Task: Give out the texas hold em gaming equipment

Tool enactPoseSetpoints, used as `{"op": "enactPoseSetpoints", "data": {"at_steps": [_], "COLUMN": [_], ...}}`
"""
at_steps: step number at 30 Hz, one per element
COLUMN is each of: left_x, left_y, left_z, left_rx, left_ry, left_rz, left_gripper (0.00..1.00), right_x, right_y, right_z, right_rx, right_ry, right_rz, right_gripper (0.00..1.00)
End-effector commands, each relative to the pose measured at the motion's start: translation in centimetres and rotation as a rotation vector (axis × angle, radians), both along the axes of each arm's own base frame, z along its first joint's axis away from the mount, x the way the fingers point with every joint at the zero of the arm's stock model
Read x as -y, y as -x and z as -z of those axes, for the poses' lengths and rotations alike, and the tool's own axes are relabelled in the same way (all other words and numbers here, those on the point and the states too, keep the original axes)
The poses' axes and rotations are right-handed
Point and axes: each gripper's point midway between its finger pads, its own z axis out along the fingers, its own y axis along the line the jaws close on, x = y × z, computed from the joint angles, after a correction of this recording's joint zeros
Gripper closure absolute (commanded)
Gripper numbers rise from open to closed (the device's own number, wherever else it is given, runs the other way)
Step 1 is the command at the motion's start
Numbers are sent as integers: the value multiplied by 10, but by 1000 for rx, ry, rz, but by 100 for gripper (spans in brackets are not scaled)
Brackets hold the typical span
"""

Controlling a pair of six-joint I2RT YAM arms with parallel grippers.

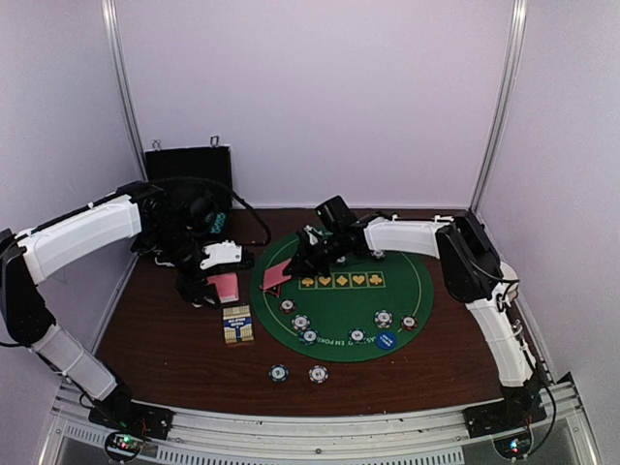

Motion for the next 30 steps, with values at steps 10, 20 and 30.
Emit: {"op": "enactPoseSetpoints", "data": {"at_steps": [10,20,30], "left_x": [3,5,5], "left_y": [5,4,3], "left_z": [-11,-13,-15], "left_rx": [-3,-4,-12], "left_ry": [51,61,63], "left_rz": [-13,-16,-55], "left_gripper": [100,100,100], "right_x": [4,18,40], "right_y": [-26,-22,-10], "right_z": [34,20,-25], "right_rx": [25,70,188], "right_ry": [99,161,189], "right_rz": [30,13,27], "right_gripper": [85,54,24]}}
